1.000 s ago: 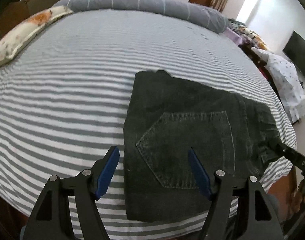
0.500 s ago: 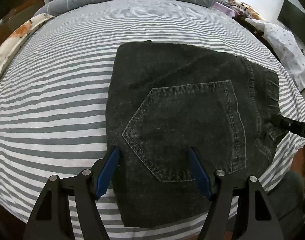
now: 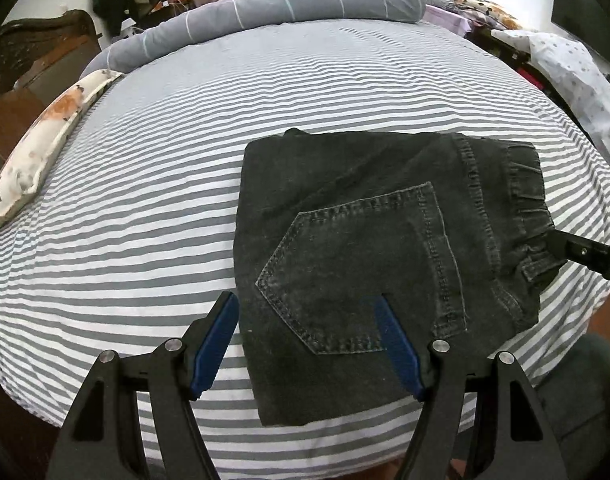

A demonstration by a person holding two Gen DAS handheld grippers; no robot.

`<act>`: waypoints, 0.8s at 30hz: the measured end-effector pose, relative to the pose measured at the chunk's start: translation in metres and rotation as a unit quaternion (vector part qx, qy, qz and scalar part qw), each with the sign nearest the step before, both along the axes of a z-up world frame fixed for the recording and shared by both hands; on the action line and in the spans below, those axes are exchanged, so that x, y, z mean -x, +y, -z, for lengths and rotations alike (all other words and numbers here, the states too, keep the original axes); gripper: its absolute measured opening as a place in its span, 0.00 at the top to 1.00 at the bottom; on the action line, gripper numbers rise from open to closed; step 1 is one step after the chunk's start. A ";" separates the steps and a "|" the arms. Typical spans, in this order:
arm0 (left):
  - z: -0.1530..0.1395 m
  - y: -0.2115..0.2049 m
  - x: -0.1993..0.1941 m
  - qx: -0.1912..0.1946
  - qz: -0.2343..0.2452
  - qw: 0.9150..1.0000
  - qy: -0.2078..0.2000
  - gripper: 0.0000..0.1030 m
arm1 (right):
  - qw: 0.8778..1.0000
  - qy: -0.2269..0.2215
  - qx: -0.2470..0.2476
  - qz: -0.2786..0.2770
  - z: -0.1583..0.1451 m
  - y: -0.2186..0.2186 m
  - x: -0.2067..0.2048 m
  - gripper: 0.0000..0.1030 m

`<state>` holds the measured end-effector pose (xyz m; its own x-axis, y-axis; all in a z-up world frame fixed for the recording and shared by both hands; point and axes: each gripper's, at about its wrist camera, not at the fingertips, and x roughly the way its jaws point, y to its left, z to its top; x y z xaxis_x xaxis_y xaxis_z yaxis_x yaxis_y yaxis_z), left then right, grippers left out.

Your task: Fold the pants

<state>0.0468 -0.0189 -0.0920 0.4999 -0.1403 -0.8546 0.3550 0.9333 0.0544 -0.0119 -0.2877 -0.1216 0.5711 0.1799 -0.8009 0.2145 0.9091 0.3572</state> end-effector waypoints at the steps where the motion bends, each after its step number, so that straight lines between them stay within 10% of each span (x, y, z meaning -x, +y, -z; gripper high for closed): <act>1: -0.001 0.001 0.001 -0.001 -0.001 1.000 0.000 0.30 | 1.000 -0.001 0.001 -0.002 0.000 0.000 0.000 0.43; 10: 0.001 0.029 -0.012 0.068 -0.028 0.996 0.043 0.26 | 0.998 0.020 -0.051 -0.039 0.016 -0.007 -0.015 0.36; 24: 0.049 0.080 -0.076 0.228 -0.076 0.953 0.186 0.26 | 0.983 0.027 -0.167 -0.066 0.052 -0.036 -0.052 0.32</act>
<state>0.1227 0.0610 -0.1413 0.2188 -0.4899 -0.8439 0.1292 0.8718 -0.4726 0.0397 -0.3236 -0.1736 0.4835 0.5081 -0.7128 0.1294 0.7639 0.6322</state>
